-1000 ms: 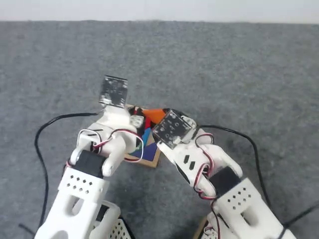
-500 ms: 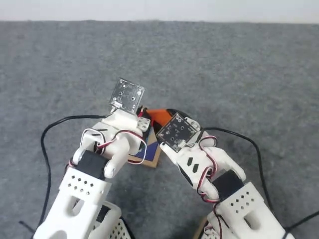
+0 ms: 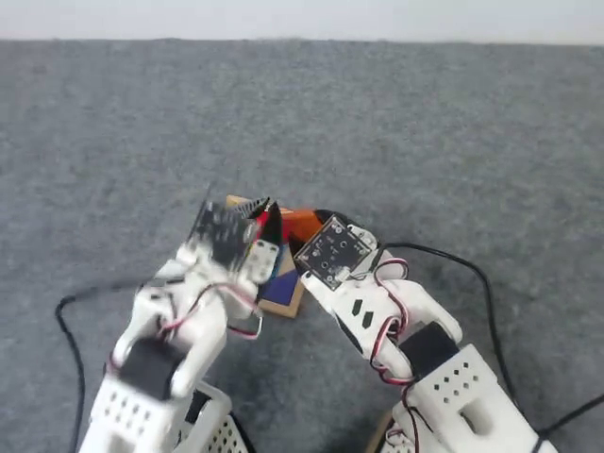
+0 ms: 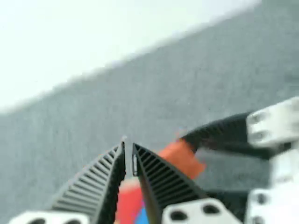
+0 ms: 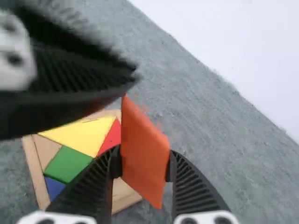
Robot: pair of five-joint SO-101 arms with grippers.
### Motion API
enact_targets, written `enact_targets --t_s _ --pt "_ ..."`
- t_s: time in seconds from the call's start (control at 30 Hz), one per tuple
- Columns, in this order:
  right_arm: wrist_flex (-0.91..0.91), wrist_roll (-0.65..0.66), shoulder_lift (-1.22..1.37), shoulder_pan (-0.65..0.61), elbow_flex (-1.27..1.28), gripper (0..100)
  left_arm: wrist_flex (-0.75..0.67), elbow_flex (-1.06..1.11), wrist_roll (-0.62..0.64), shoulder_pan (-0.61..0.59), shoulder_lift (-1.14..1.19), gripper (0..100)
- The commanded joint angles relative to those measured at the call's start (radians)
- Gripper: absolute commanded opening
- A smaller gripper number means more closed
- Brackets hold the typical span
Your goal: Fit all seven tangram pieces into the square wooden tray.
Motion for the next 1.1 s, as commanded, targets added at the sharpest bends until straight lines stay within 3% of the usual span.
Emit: enact_targets --t_s 0.0,0.17,0.3,0.67,0.77,0.97,1.07 --pt "0.002 -0.002 -0.010 -0.008 -0.009 0.8 0.014 0.016 -0.005 0.048 -0.104 4" --pt "-0.005 -0.008 -0.012 -0.005 -0.009 0.8 0.012 0.021 0.074 -0.074 -0.087 4" --pt "-0.033 -0.021 -0.013 0.027 -0.037 0.8 0.011 0.064 0.103 -0.103 -0.075 4" --pt "-0.050 -0.526 -0.013 0.137 -0.342 0.8 -0.066 0.170 0.052 -0.069 -0.075 4" --pt "-0.048 -0.598 -0.012 0.084 -0.377 0.8 -0.112 0.183 0.052 -0.060 -0.072 6" --pt "-0.008 -0.605 -0.012 -0.107 -0.381 0.8 -0.147 0.199 0.054 -0.008 -0.081 11" --pt "0.059 -0.612 -0.018 -0.117 -0.410 0.8 -0.144 0.188 0.054 -0.015 -0.083 11"
